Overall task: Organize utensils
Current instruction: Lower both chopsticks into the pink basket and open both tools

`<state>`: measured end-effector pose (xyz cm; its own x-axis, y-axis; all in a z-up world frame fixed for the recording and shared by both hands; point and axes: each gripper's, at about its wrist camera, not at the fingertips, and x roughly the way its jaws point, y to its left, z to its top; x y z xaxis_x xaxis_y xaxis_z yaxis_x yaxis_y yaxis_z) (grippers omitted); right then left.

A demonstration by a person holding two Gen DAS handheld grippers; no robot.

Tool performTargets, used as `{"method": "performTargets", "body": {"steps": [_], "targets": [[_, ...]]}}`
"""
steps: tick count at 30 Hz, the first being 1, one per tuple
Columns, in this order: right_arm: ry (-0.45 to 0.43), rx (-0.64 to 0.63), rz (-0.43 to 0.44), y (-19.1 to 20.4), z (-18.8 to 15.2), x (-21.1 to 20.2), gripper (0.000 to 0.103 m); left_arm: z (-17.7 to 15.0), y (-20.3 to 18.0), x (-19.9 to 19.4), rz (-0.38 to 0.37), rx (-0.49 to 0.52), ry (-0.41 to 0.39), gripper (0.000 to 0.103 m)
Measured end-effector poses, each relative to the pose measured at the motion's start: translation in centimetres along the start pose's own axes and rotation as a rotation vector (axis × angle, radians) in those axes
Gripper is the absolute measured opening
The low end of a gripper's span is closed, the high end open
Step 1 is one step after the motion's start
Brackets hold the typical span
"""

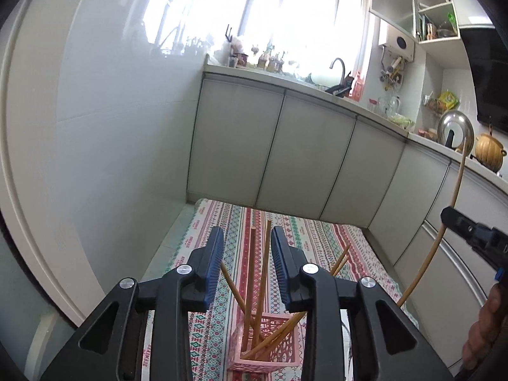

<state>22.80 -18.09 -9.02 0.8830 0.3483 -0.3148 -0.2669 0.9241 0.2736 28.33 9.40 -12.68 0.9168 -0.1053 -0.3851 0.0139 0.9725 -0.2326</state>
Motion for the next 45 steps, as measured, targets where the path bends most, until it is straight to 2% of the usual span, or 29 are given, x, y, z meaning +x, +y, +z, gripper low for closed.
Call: {"method": "performTargets", "body": {"steps": [4,10,16,24,36,41,45], "targets": [[-0.006,0.026,0.022,0.9,-0.6,1.2,0.007,0.6,0.8,-0.9,0.024,-0.042,0.015,0.043],[0.004,0.055,0.036,2.1,-1.9,3.5,0.007,-0.1,1.7,0.4,0.095,-0.052,0.107,0.045],[0.019,0.015,0.026,3.9,-3.6,5.9,0.007,-0.4,3.1,1.5,0.108,-0.104,0.174,0.045],[0.058,-0.058,-0.001,5.4,-6.2,8.5,0.007,-0.6,3.8,2.1,0.134,-0.107,0.192,0.046],[0.091,-0.133,-0.030,5.9,-8.9,9.2,0.008,-0.8,3.7,2.5,0.136,-0.096,0.204,0.046],[0.110,-0.138,-0.035,5.3,-8.8,8.4,0.014,-0.8,3.5,2.4,0.128,-0.091,0.204,0.046],[0.095,-0.122,-0.042,4.6,-7.7,7.1,0.014,-0.6,3.1,2.0,0.120,-0.085,0.197,0.046]]}}
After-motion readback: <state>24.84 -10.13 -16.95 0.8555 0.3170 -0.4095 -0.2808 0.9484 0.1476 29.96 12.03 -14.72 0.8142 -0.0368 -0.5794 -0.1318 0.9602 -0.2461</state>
